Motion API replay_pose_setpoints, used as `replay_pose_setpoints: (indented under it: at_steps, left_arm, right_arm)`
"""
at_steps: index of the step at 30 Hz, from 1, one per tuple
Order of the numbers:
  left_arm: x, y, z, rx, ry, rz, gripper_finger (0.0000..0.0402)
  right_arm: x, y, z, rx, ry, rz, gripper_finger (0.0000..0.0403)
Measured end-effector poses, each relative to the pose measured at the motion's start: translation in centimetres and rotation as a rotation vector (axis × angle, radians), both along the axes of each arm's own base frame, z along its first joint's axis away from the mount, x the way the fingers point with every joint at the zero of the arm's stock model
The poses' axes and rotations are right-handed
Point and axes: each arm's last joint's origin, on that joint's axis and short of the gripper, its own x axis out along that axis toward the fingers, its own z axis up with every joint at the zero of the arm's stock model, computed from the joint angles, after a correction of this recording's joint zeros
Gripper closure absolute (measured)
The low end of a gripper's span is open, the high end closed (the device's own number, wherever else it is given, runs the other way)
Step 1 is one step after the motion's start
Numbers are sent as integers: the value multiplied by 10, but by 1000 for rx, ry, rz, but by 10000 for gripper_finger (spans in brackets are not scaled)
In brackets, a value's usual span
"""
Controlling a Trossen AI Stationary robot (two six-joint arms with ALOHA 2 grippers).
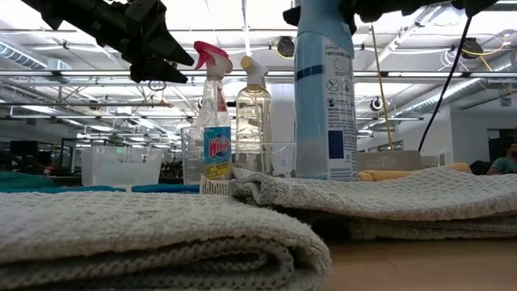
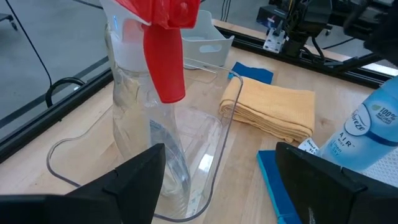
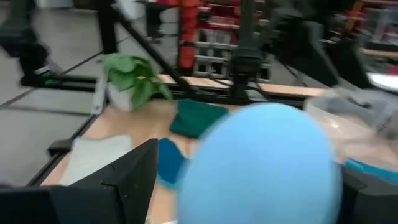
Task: Pick & Place Kitchen Items
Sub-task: Put the blue air freshener spray into the transparent bin
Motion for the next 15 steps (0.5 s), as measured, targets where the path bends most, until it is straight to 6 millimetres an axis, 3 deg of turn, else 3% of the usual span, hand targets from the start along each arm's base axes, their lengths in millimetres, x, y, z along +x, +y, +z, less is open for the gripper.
replay_pose_setpoints:
  at_steps: [15]
  left_arm:
    - [0, 0, 0, 0, 0, 0, 94]
  right_arm:
    - [-1, 1, -4, -214, 29, 60, 110]
